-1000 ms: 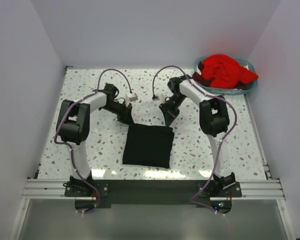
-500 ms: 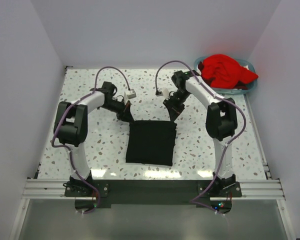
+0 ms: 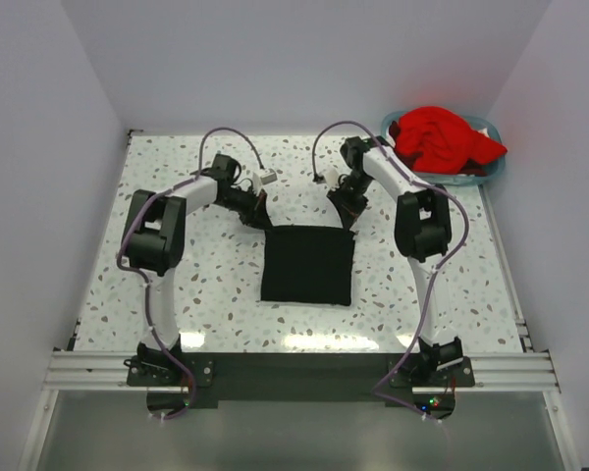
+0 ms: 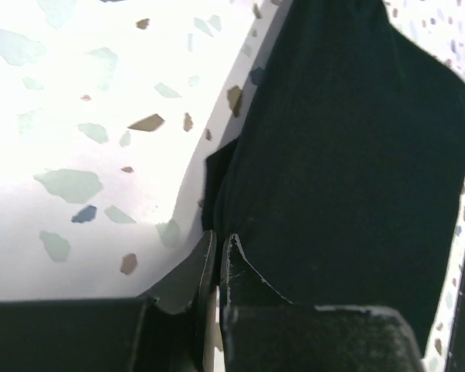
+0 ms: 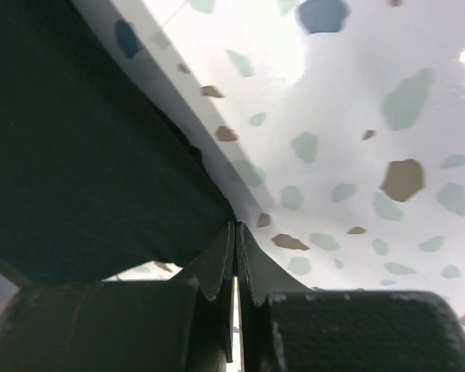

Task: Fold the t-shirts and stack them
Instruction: Fold the tshirt

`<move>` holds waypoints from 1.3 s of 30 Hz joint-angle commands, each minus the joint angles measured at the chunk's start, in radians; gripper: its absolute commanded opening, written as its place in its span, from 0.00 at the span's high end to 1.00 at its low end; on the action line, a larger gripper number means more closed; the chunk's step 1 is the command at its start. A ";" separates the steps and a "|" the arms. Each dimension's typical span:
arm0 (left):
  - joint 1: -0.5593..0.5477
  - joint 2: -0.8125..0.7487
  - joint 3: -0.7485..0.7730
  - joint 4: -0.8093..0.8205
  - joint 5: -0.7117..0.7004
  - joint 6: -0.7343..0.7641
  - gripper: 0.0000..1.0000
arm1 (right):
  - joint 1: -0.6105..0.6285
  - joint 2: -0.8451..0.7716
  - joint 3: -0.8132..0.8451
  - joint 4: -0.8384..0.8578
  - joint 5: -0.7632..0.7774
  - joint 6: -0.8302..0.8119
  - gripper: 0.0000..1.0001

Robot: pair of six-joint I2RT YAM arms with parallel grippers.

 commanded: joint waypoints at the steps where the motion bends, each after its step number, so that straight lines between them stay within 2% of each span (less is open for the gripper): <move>1: 0.011 0.024 0.037 0.092 -0.105 -0.119 1.00 | -0.030 -0.018 0.061 0.020 0.194 0.038 1.00; 2: 0.014 0.021 0.033 0.109 -0.109 -0.138 1.00 | -0.030 -0.030 0.047 0.038 0.199 0.043 1.00; 3: 0.018 0.004 0.027 0.142 -0.103 -0.153 0.91 | -0.030 -0.060 0.038 0.085 0.205 0.078 1.00; 5: 0.032 -0.034 -0.011 0.190 -0.093 -0.201 0.79 | -0.030 -0.082 0.046 0.080 0.176 0.087 0.91; 6: 0.035 -0.094 -0.028 0.237 -0.090 -0.207 0.70 | -0.030 -0.113 0.043 0.081 0.170 0.112 0.88; 7: 0.034 -0.125 -0.045 0.261 -0.114 -0.227 0.65 | -0.030 -0.130 0.040 0.078 0.153 0.124 0.72; 9: 0.031 -0.218 -0.091 0.336 -0.129 -0.270 0.56 | -0.031 -0.206 0.014 0.069 0.141 0.170 0.53; 12: 0.000 -0.297 -0.104 0.334 -0.130 -0.344 0.51 | -0.039 -0.348 -0.097 0.125 0.043 0.253 0.39; 16: -0.092 -0.364 -0.212 0.382 -0.016 -0.538 0.51 | -0.032 -0.461 -0.265 0.187 -0.265 0.383 0.41; 17: -0.115 -0.375 -0.237 0.423 -0.002 -0.578 0.51 | -0.010 -0.482 -0.358 0.211 -0.354 0.397 0.42; 19: -0.175 -0.377 -0.312 0.487 0.018 -0.708 0.51 | 0.008 -0.510 -0.452 0.242 -0.431 0.406 0.43; 20: -0.187 -0.363 -0.334 0.579 0.021 -0.748 0.51 | 0.007 -0.504 -0.550 0.314 -0.464 0.463 0.43; 21: -0.203 -0.351 -0.354 0.621 0.021 -0.823 0.51 | 0.004 -0.493 -0.583 0.340 -0.499 0.472 0.49; 24: -0.203 -0.265 -0.388 0.756 0.036 -0.914 0.52 | -0.042 -0.420 -0.646 0.464 -0.525 0.515 0.53; 27: -0.186 -0.139 -0.355 0.768 0.055 -0.947 0.53 | -0.084 -0.285 -0.612 0.434 -0.525 0.471 0.52; 32: -0.114 0.000 -0.342 0.759 0.019 -0.947 0.55 | -0.113 -0.174 -0.571 0.491 -0.395 0.482 0.53; 35: -0.066 -0.037 -0.326 0.735 0.064 -0.925 0.55 | -0.124 -0.209 -0.534 0.450 -0.412 0.445 0.54; 36: -0.062 -0.070 -0.329 0.735 0.087 -0.916 0.55 | -0.124 -0.270 -0.529 0.428 -0.431 0.433 0.54; 39: -0.086 -0.235 -0.381 0.727 0.147 -0.921 0.53 | -0.122 -0.386 -0.554 0.376 -0.549 0.451 0.54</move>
